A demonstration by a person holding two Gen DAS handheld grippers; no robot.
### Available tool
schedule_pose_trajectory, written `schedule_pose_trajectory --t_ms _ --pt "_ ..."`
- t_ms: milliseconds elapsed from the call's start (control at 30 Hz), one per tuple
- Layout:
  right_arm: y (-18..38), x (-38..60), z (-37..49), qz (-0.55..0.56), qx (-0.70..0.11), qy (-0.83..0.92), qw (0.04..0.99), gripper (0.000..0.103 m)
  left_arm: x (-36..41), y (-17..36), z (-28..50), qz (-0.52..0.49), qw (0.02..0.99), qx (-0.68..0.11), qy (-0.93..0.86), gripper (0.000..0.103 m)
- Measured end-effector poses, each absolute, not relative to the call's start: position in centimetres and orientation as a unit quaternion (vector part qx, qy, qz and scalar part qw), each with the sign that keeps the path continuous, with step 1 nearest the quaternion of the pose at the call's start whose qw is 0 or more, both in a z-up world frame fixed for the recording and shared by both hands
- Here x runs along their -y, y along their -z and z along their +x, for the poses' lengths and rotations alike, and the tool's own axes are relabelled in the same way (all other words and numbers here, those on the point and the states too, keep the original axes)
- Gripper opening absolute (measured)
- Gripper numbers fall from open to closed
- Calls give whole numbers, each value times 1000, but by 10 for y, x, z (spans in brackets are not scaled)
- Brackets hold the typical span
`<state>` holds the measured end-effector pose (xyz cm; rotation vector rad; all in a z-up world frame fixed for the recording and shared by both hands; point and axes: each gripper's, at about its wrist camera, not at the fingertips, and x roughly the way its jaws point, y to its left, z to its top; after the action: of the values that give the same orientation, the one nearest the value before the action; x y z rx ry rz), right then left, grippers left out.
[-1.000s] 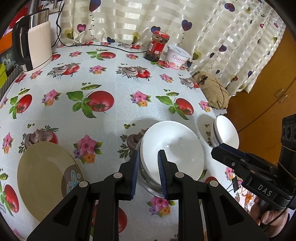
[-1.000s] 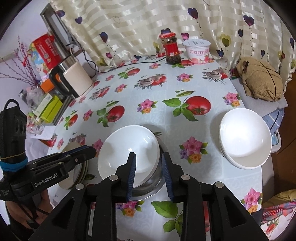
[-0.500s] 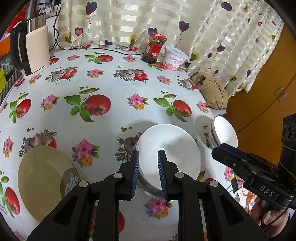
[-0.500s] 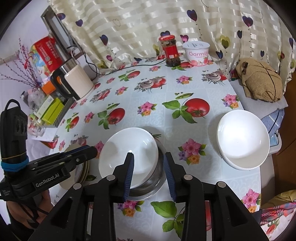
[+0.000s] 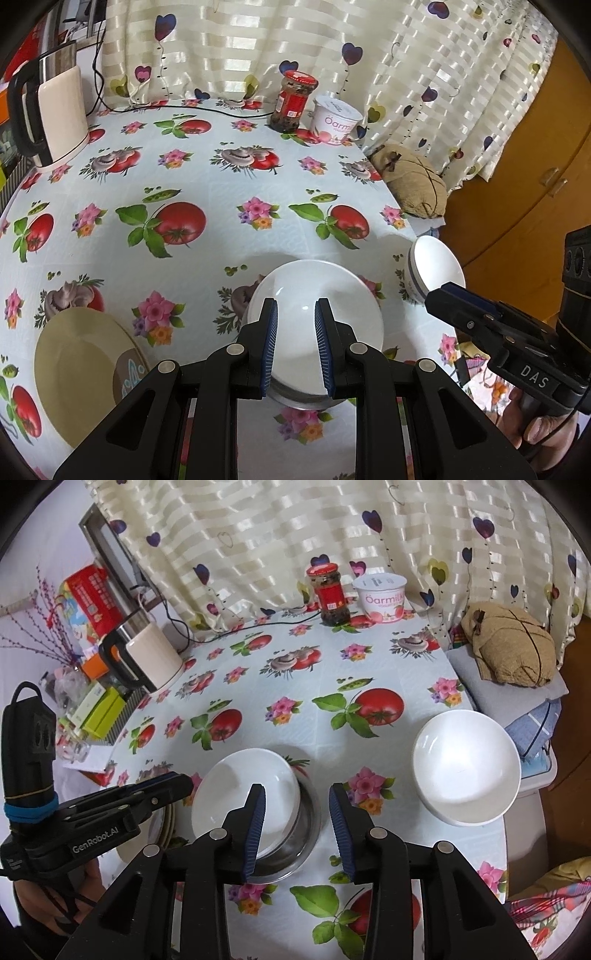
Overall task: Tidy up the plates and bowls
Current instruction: 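Move both tools to the other blue-striped white bowl and grip its rim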
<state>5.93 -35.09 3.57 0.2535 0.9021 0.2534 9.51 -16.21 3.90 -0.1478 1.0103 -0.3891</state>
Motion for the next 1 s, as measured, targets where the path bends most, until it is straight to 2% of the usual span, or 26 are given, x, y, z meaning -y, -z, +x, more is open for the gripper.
schedule_pose_trajectory --t_ms 1000 --pt "-31 423 53 163 -412 -73 894 38 247 -53 110 -32 841 -476 254 22"
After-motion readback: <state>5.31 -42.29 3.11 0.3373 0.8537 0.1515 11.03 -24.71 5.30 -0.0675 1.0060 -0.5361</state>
